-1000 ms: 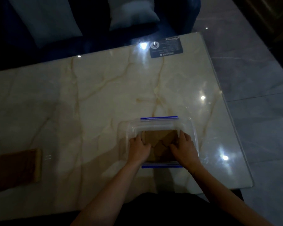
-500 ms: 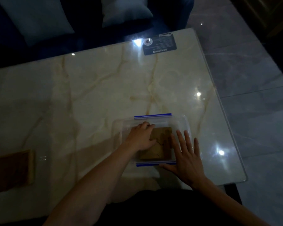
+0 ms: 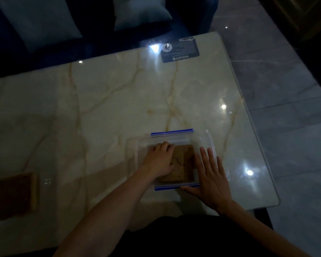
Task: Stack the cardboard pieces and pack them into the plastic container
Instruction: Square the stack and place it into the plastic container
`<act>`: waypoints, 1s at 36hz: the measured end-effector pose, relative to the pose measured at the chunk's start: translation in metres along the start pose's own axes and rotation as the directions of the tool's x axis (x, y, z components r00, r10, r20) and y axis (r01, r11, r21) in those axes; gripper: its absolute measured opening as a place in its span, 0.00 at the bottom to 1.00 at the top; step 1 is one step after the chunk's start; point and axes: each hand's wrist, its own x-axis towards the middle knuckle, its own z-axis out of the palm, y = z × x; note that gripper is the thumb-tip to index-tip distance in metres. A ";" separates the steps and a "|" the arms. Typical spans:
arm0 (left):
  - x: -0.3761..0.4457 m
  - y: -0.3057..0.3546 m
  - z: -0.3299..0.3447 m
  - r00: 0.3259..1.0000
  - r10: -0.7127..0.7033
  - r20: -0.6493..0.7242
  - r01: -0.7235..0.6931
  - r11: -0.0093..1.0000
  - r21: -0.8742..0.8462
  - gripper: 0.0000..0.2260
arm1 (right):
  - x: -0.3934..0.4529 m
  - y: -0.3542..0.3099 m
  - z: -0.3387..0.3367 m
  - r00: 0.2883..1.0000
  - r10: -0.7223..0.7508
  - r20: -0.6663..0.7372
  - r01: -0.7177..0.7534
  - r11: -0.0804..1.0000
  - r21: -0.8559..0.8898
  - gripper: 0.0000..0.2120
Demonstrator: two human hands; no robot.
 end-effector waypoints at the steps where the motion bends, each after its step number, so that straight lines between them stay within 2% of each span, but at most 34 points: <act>1: 0.001 0.000 -0.001 1.000 0.002 -0.002 -0.002 1.000 0.006 0.35 | 0.000 0.000 0.000 1.000 -0.004 -0.005 0.004 1.000 -0.001 0.58; 7: 0.013 0.007 -0.003 0.998 0.011 -0.058 -0.013 0.999 -0.038 0.37 | -0.002 0.000 -0.002 1.000 -0.016 -0.018 0.016 1.000 -0.013 0.57; 13: 0.024 0.029 -0.007 0.999 0.001 0.038 0.003 0.995 -0.096 0.37 | -0.003 -0.004 -0.004 0.998 0.013 -0.056 -0.013 1.000 -0.007 0.57; 28: 0.017 0.034 0.004 0.999 -0.017 0.027 0.018 0.999 -0.033 0.37 | 0.000 -0.004 -0.002 0.998 0.055 -0.022 -0.054 0.998 0.028 0.60; 32: 0.010 0.032 0.008 0.999 -0.027 -0.025 0.026 0.998 -0.057 0.38 | -0.001 -0.003 -0.003 0.999 0.040 -0.032 -0.040 0.999 0.015 0.58; 36: -0.008 0.027 0.017 0.983 -0.084 -0.163 0.060 0.987 -0.150 0.36 | -0.003 -0.004 -0.004 1.000 0.021 -0.024 -0.022 0.999 -0.034 0.54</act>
